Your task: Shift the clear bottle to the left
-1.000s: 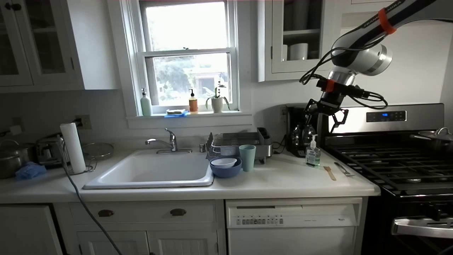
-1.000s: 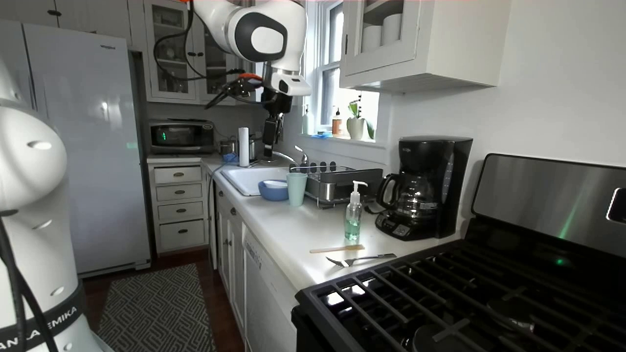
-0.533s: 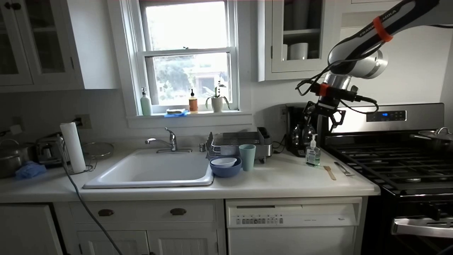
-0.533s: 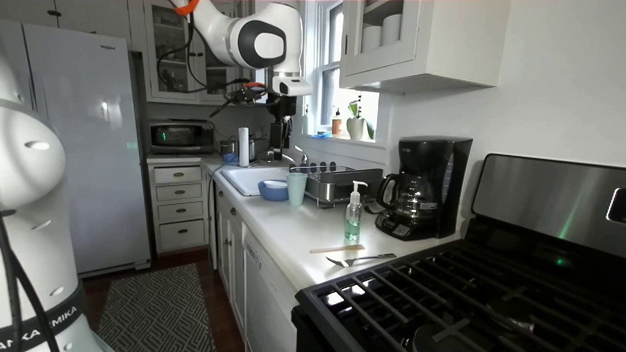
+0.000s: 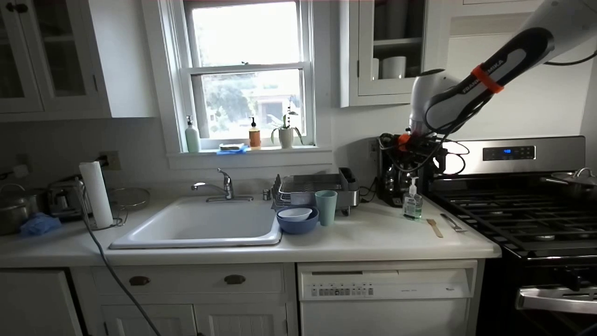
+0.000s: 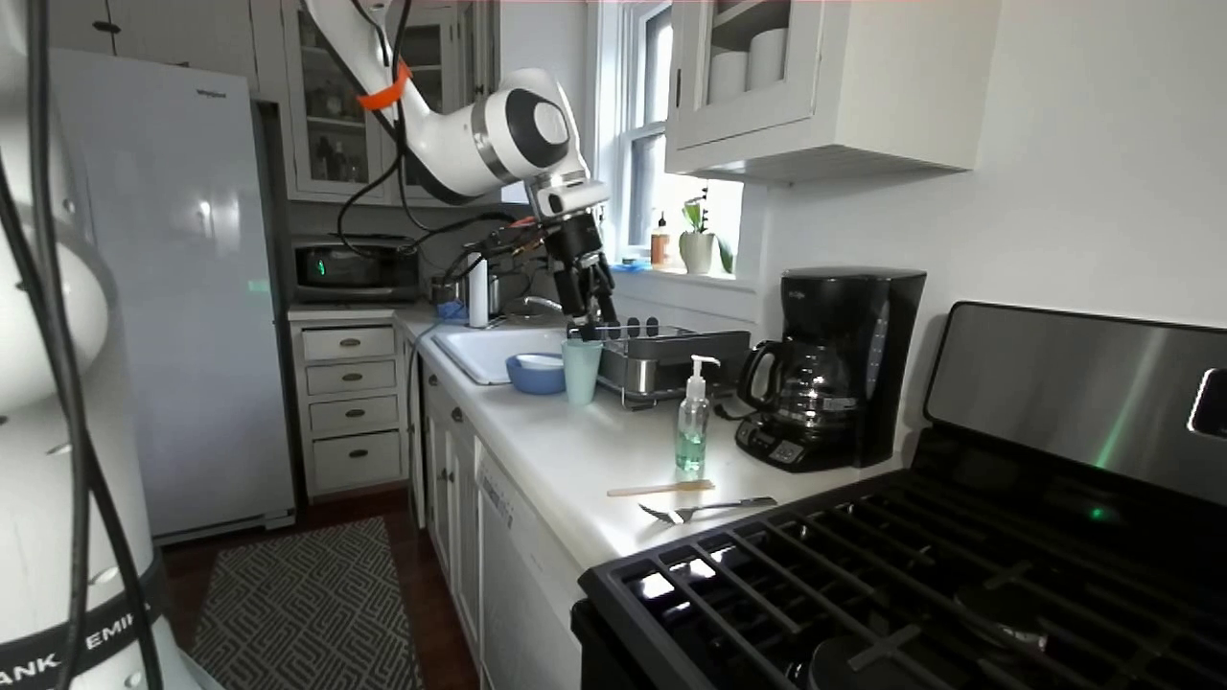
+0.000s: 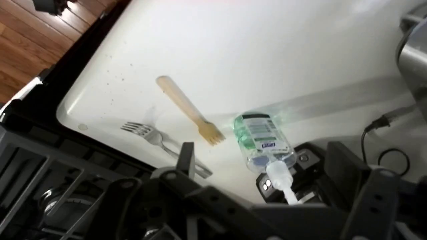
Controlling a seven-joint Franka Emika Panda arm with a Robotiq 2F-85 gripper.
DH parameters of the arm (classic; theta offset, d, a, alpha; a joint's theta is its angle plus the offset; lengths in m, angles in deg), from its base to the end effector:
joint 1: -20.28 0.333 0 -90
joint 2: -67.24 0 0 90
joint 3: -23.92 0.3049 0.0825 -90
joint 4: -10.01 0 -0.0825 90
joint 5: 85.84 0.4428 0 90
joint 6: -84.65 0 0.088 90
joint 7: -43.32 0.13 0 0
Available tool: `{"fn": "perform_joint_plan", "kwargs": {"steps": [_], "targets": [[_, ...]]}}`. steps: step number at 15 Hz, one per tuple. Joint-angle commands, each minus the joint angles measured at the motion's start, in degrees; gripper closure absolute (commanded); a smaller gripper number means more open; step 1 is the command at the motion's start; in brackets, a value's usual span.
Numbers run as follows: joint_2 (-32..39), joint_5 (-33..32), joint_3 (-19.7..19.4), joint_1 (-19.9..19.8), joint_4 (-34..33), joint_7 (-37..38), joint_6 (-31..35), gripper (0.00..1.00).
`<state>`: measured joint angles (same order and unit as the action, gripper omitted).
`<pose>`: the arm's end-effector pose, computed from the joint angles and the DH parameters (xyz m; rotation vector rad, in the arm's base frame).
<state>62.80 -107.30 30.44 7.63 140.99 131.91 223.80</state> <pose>0.5745 -0.0686 0.3392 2.3186 -1.9420 0.5326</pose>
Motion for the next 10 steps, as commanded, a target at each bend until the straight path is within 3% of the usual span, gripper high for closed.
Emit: {"fn": "perform_joint_plan", "kwargs": {"steps": [1,4,10], "targets": [[6.3,-15.9,-2.6,2.1,-6.7,15.5,-3.1,0.00],[10.6,-21.6,-5.1,5.4,-10.4,21.4,-6.9,0.00],[18.5,-21.8,-8.8,10.3,-17.3,22.8,-10.0,0.00]]}}
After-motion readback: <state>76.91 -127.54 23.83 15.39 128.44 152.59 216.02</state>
